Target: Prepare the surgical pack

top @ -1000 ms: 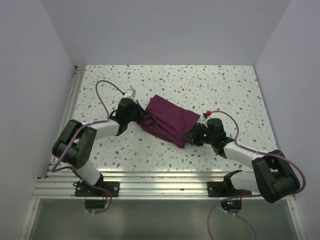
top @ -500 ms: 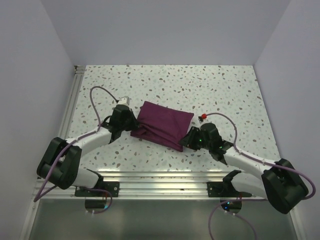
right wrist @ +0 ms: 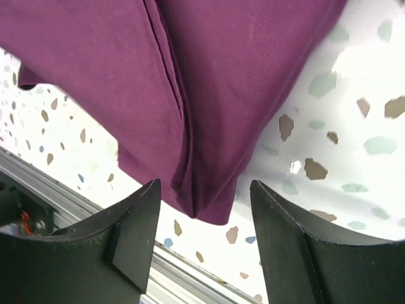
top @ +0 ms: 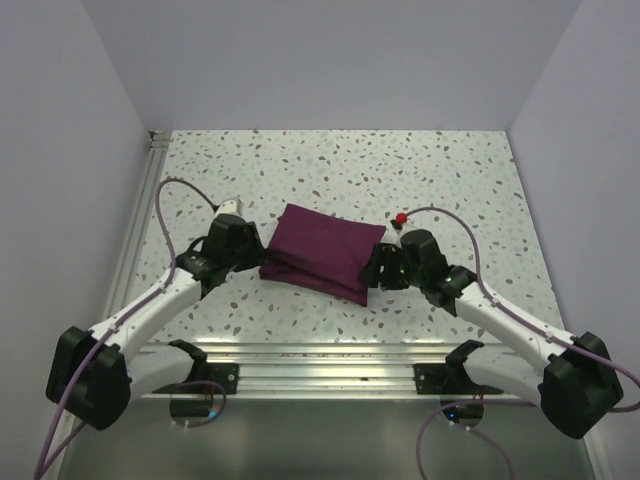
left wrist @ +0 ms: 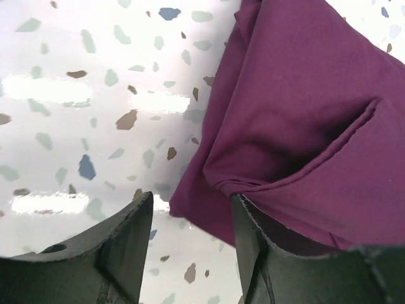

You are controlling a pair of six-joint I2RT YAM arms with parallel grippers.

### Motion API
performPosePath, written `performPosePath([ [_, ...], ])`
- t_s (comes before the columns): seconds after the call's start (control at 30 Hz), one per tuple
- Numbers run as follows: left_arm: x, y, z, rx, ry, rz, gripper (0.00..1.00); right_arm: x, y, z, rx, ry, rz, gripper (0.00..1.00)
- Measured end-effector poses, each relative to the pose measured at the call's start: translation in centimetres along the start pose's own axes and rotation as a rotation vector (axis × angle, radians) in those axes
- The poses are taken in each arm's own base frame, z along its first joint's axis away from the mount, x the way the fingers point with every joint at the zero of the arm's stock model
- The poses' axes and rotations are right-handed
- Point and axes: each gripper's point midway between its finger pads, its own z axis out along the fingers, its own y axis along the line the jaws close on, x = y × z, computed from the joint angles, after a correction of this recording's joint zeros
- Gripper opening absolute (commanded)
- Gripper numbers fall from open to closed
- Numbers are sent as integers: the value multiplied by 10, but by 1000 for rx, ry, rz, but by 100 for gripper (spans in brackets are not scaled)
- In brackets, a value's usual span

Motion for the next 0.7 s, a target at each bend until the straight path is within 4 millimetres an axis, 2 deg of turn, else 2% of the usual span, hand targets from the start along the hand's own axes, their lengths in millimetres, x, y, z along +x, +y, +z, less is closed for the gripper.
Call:
performPosePath([
  [0.13,-9,5,-20,-21,-33,-3,63,-18,11,-12,-12,-23,-96,63],
  [0.17,-9,6,-25,-22,-36,-4,73,-23,14,-14,-16,-29,-120,63],
  [0.2,-8,8,-29,-23,-34,-2,75,-28,17,-16,-21,-36,-143,63],
  [0.37,2,4,-38,10,5,-7,75,-50,38,-24,-71,-70,-236,63],
  [0.47,21,0,-38,47,57,-3,72,-52,51,-19,-116,-37,-290,63],
  [0.7,98,-32,-43,210,209,-12,54,-46,85,14,-173,89,-445,66],
])
